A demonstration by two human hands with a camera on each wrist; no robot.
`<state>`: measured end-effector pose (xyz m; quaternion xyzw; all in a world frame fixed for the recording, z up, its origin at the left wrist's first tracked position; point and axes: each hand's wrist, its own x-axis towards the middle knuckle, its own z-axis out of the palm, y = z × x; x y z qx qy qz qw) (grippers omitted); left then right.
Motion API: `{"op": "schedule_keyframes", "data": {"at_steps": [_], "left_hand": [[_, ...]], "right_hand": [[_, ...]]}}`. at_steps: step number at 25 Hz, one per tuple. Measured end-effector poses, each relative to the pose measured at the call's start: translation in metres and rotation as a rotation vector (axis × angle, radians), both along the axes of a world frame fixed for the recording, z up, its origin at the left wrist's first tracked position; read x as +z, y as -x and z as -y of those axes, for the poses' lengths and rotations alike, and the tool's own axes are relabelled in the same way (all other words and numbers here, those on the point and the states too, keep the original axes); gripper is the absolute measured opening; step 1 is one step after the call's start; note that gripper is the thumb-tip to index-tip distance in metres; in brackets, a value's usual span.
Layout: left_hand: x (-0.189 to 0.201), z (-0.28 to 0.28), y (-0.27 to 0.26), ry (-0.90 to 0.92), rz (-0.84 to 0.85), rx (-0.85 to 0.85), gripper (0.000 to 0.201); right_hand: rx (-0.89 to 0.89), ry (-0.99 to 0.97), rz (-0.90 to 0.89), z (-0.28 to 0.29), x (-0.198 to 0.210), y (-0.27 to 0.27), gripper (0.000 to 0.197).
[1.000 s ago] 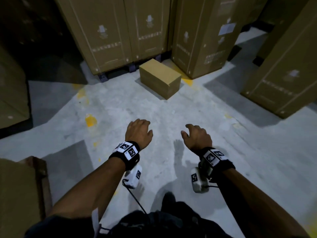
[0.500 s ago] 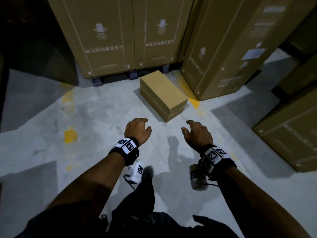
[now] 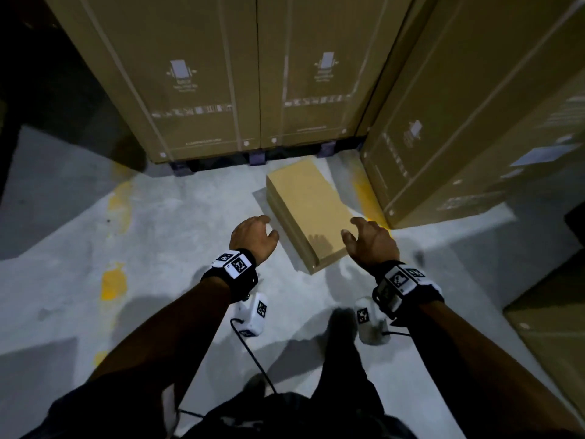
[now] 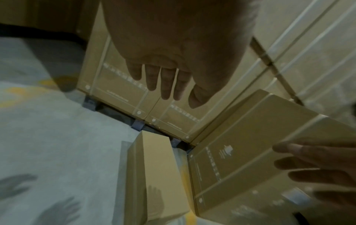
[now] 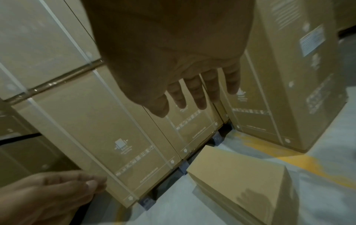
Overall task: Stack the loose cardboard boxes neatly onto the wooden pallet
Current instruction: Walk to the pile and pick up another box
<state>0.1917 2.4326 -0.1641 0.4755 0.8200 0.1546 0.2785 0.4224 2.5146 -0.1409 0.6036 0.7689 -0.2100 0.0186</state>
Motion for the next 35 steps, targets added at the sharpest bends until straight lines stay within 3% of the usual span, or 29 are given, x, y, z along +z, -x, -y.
{"op": "schedule_keyframes", "data": {"at_steps": [3,5,11,16,21,27,30,35], "left_hand": [[-0.048,-0.066,0.003,0.099,0.165,0.204,0.047],[-0.100,-0.117,0.000,0.150,0.273,0.392,0.048],[-0.237,-0.232,-0.018,0.211,0.475,0.776,0.065],[-0.355,-0.299,-0.027,0.129,0.559,0.913,0.076],[-0.459,-0.331,-0.032,0.038,0.533,0.853,0.095],[-0.523,-0.342,-0.037,-0.042,0.601,0.815,0.125],[-0.534,-0.345,-0.047,-0.154,0.640,0.854,0.127],[-0.522,-0.322,-0.037,-0.205,0.670,0.925,0.130]], "right_hand": [[0.038,0.130,-0.025,-0.107,-0.054,0.011,0.055],[0.089,0.285,-0.012,-0.186,-0.110,0.021,0.062],[0.061,0.565,0.010,-0.335,-0.272,0.027,0.079],[-0.055,0.586,-0.041,-0.408,-0.388,0.037,0.090],[-0.086,0.555,-0.103,-0.447,-0.480,0.048,0.105],[-0.023,0.515,-0.222,-0.465,-0.541,0.050,0.127],[-0.022,0.495,-0.265,-0.462,-0.546,0.050,0.142],[0.080,0.449,-0.259,-0.445,-0.531,0.067,0.129]]}}
